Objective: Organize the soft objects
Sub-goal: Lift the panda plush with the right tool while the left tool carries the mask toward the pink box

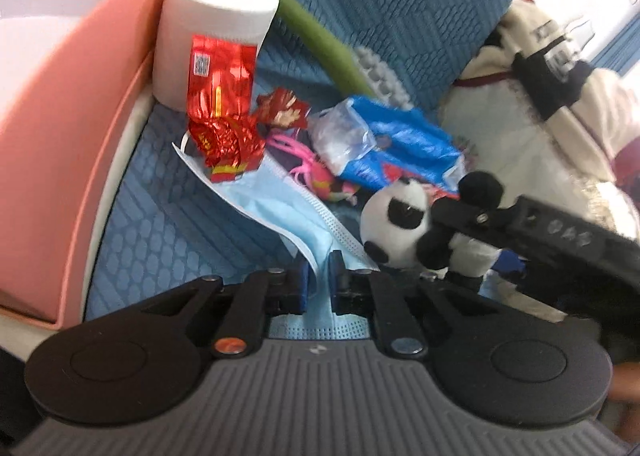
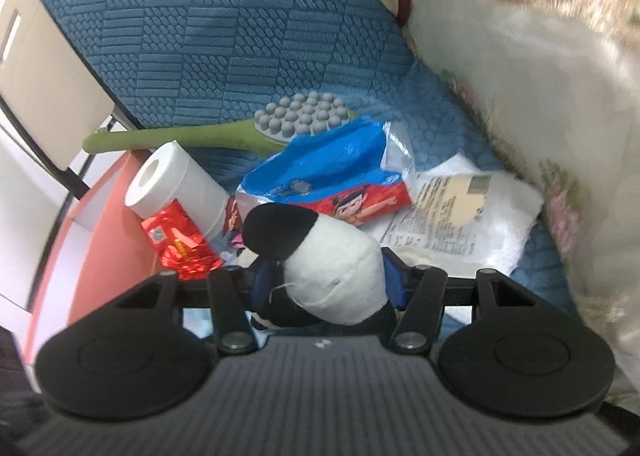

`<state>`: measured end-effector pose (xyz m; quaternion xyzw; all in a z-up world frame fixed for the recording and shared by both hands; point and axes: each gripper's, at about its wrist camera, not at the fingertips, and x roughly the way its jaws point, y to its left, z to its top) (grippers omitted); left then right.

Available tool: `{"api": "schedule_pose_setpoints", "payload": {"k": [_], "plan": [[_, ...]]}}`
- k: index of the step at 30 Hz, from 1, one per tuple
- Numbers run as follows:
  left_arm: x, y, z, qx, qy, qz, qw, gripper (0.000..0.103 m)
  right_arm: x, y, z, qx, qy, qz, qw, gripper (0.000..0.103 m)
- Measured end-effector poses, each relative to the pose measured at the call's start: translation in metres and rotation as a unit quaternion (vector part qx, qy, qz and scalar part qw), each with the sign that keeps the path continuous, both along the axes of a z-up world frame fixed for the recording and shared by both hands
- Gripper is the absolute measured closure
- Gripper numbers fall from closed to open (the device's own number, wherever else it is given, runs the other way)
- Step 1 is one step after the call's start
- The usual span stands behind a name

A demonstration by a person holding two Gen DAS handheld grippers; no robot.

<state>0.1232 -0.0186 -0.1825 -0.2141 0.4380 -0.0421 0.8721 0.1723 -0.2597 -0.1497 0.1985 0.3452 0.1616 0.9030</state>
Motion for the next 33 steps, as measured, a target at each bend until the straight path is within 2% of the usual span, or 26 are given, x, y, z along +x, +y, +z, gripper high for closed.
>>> {"api": "schedule_pose_setpoints", "payload": {"k": [4, 13, 17, 21, 33], "plan": [[-0.014, 0.005, 0.013, -0.014, -0.007, 0.001, 0.9999, 0.091, -0.01, -0.001, 0.004, -0.024, -0.012, -0.009, 1.0, 0.044], [-0.049, 0.009, 0.032, -0.015, -0.007, -0.012, 0.9998, 0.091, -0.034, 0.008, 0.009, -0.075, -0.019, -0.019, 0.997, 0.044], [-0.067, 0.012, 0.036, -0.029, -0.006, -0.015, 0.9994, 0.091, -0.047, 0.013, 0.01, -0.092, -0.014, -0.021, 0.995, 0.044], [-0.079, 0.008, 0.045, -0.023, -0.015, -0.027, 0.9993, 0.091, -0.062, 0.017, 0.016, -0.106, -0.012, -0.023, 0.994, 0.044], [-0.092, 0.003, 0.101, -0.004, -0.057, -0.062, 0.9964, 0.091, -0.1, 0.025, 0.066, -0.116, -0.034, -0.023, 0.992, 0.044]]}}
